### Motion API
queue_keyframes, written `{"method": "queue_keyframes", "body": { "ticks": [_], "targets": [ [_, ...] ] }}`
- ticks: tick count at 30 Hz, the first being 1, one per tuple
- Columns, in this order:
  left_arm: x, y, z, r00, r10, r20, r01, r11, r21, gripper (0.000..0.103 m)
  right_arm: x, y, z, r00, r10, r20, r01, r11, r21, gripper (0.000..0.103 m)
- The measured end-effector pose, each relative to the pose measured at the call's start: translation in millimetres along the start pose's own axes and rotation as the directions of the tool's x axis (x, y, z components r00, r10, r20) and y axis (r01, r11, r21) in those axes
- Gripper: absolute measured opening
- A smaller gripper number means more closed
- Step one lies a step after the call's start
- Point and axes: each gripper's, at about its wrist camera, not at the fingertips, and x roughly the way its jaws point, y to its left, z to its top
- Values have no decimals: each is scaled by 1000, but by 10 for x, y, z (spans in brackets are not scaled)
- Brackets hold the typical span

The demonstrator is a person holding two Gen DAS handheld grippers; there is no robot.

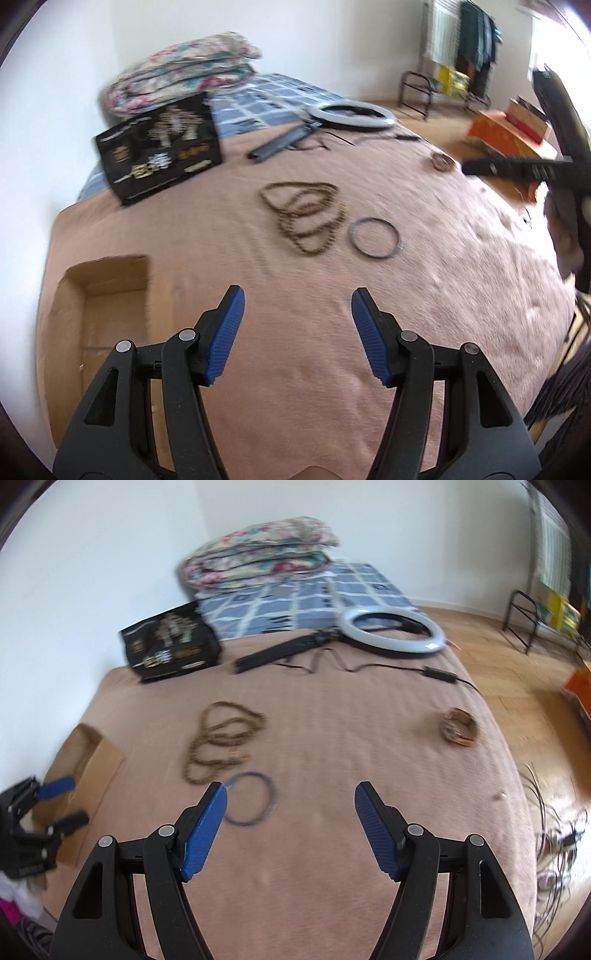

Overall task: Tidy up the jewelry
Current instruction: 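Withdraw both open grippers from the box toward the remaining jewelry, then close left gripper on the wooden bead mala while right gripper grasps the red-strap watch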

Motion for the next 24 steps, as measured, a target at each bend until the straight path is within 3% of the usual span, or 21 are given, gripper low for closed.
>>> {"method": "queue_keyframes", "body": {
  "ticks": [8, 12, 24],
  "targets": [
    [456, -270, 174, 997, -34, -65, 38, 998, 57, 62, 44, -578, 18, 996, -76, -44, 78, 996, 52, 71],
    [740, -359, 272, 996, 3, -90, 8, 993, 118, 62, 47, -815, 75, 994, -91, -60, 93, 995, 34, 71],
    [1472, -244, 359, 986, 82, -143, -57, 984, 172, 62, 341, -1325, 137, 991, -98, -94, 105, 992, 71, 71]
  ]
}}
